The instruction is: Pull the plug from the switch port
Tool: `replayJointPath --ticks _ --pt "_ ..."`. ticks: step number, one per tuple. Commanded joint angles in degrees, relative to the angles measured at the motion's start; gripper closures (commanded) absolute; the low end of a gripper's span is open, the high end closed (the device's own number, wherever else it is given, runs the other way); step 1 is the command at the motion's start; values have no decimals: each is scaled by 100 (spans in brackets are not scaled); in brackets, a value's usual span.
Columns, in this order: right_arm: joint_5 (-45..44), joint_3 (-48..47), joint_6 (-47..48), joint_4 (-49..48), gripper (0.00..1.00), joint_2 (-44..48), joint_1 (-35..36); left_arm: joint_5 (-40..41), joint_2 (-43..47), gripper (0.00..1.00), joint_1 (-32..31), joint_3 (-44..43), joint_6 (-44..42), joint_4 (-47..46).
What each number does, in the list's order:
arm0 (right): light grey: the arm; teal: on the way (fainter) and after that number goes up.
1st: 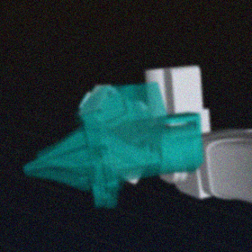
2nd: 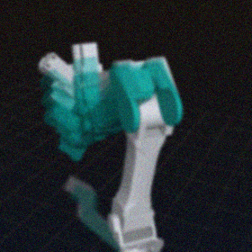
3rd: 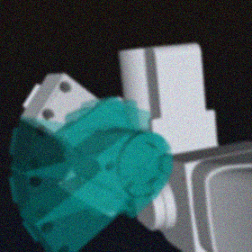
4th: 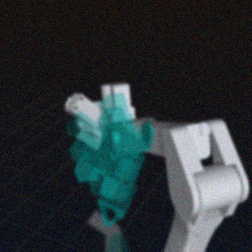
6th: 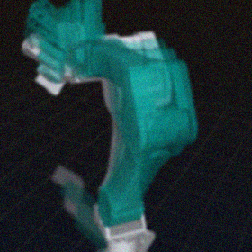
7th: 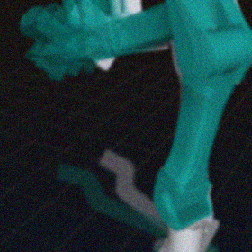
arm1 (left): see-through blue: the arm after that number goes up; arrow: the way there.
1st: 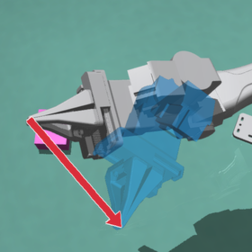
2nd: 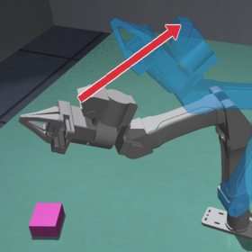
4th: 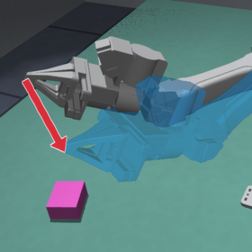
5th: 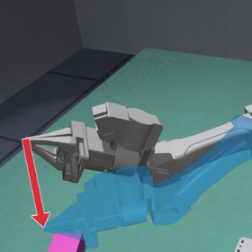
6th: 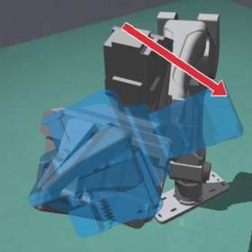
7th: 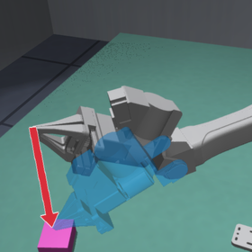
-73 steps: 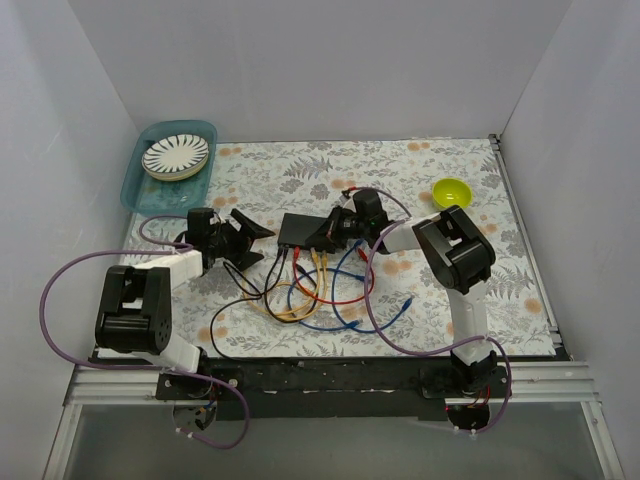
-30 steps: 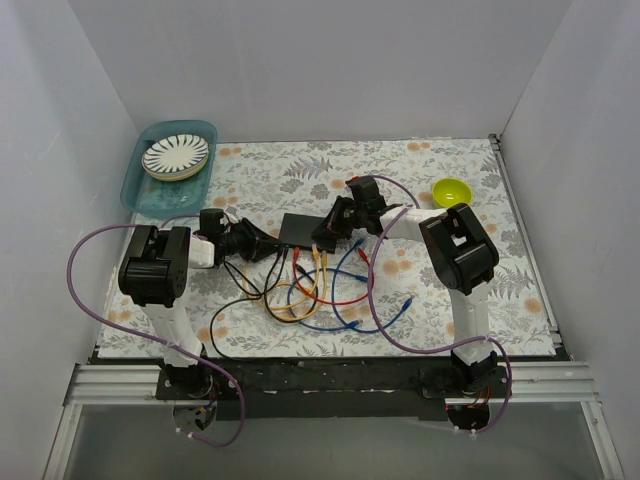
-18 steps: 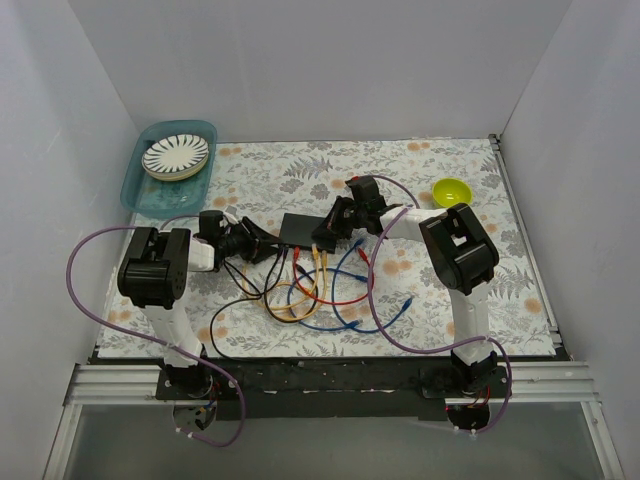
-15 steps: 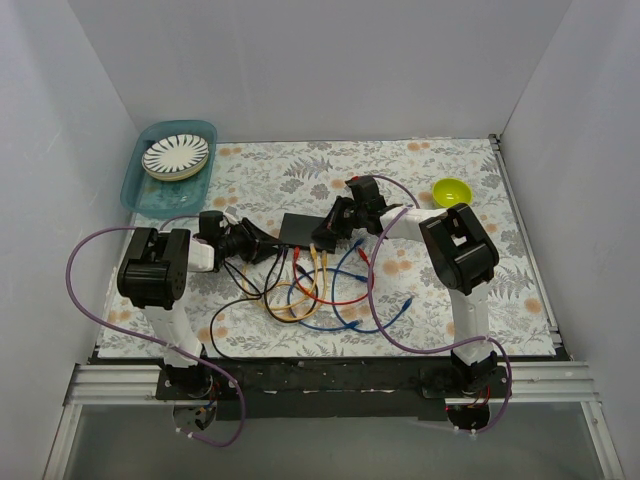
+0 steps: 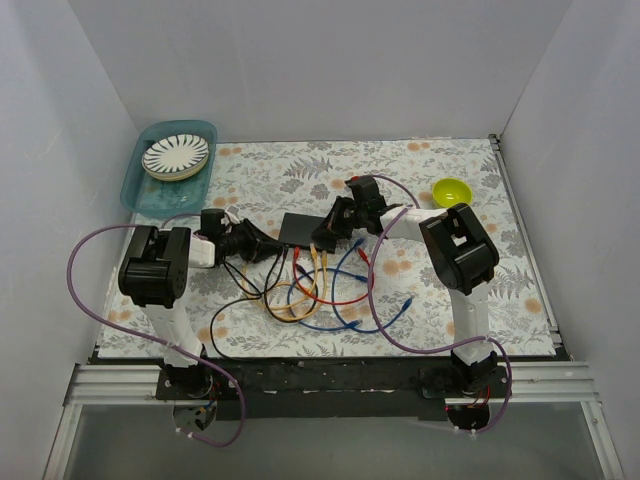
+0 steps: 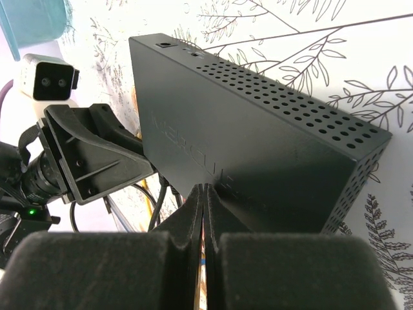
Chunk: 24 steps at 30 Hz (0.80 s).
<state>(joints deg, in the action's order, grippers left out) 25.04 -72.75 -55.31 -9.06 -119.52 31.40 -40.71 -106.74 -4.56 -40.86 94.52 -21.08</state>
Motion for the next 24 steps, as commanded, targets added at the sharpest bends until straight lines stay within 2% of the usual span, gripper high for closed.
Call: replayJointPath --ticks 1,10,14,24 --pt "-113 -46 214 440 99 -89 -28 397 -198 71 -107 -246 -136 446" --pt "-96 -46 284 510 99 -115 -28 432 -383 74 -142 -370 -83 482" --pt "-96 15 301 519 99 -115 -20 458 -392 85 -142 -370 -57 465" --pt "-332 -2 573 686 99 122 15 476 -374 98 -151 -326 -30 403"
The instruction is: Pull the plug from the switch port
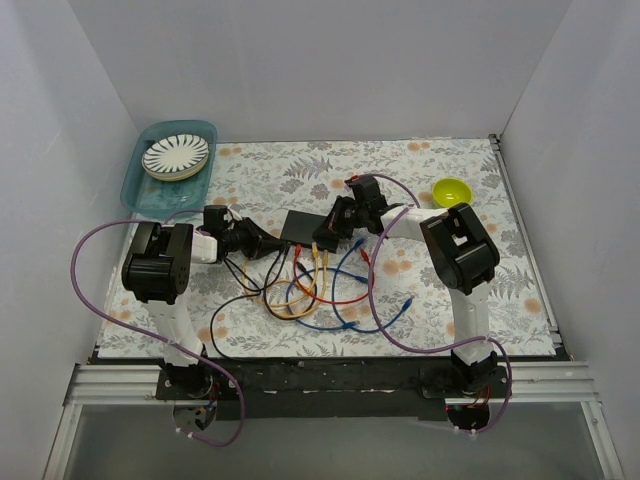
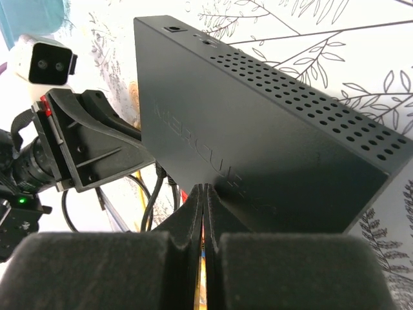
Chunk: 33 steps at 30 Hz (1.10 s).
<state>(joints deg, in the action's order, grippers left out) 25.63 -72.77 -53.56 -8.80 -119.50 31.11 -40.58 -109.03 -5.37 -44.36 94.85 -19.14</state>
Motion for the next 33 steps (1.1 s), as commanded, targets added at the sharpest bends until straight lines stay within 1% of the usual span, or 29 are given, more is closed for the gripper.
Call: replayJointPath --ticks 1,5,6,13,23,33 --pt "-444 -17 451 686 99 181 61 463 -136 100 -70 41 -63 191" --pt "-576 -307 838 871 99 349 246 463 -101 100 -70 41 -72 200" --pt "-568 -482 995 1115 99 323 359 463 -109 100 -70 59 -80 191" --pt "-585 -948 1462 1599 99 138 720 445 -48 100 -70 120 -107 182" --pt "-603 -1493 1621 2268 99 -424 782 384 119 100 -70 182 -159 261" --pt "-743 -1767 1384 2199 99 -776 721 322 646 100 -79 551 -388 638"
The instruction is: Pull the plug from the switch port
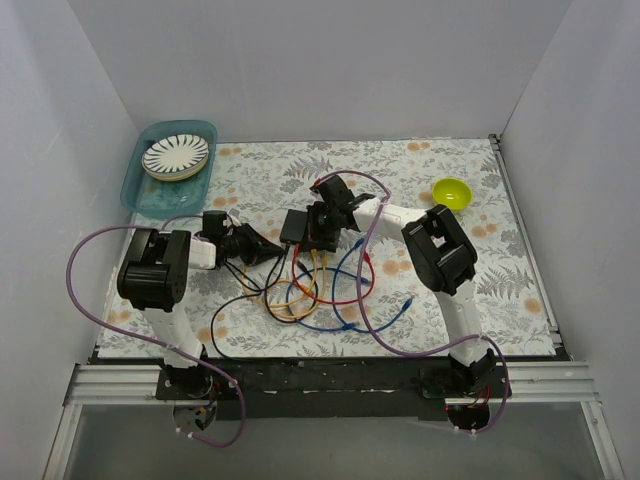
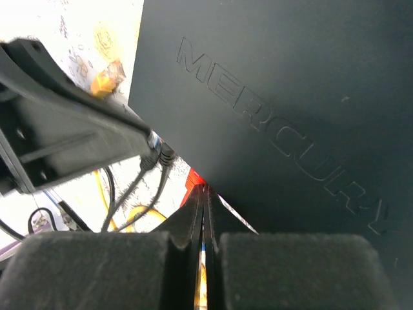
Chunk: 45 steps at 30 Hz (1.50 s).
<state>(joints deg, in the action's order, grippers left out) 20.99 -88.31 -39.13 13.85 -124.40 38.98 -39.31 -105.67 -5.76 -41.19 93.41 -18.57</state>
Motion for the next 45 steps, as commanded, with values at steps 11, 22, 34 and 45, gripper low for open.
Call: replayJointPath --ticks 11,22,34,45 --pt "-447 541 -77 -830 99 519 -93 968 1390 100 66 384 -350 1223" --pt "-799 781 213 -743 99 1137 -207 2226 1523 39 541 -284 64 2630" --pt "370 263 -902 -1552 99 66 -866 171 1076 14 348 -539 600 821" --pt "125 559 -674 -866 99 -120 -962 247 530 41 -356 -609 363 713"
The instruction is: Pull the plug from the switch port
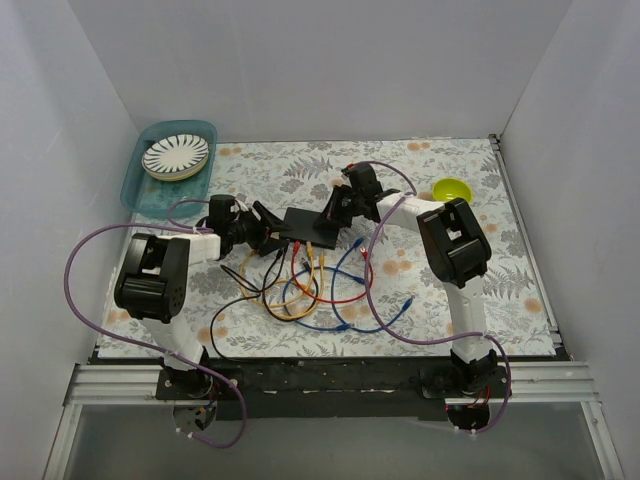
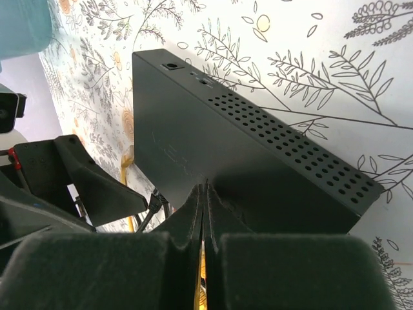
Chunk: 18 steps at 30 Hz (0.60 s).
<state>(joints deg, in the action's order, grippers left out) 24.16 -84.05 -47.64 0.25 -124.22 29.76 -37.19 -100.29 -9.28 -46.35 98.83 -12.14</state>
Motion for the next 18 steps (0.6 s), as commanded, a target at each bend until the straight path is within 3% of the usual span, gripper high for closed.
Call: replayJointPath --ticks 1,5,10,14,18 --pt "-201 265 158 450 99 -33 -101 210 1 39 -4 -94 -206 219" --pt "-210 714 176 274 99 170 -198 1202 290 29 -4 -50 -215 520" --pt "-272 855 334 396 99 381 -251 1863 195 23 58 -364 -83 835" --pt "-438 882 553 668 99 531 -260 1918 -376 23 75 -857 -74 1108" --pt "-570 1030 703 942 99 645 -330 1417 -983 27 -74 -1210 -39 1083"
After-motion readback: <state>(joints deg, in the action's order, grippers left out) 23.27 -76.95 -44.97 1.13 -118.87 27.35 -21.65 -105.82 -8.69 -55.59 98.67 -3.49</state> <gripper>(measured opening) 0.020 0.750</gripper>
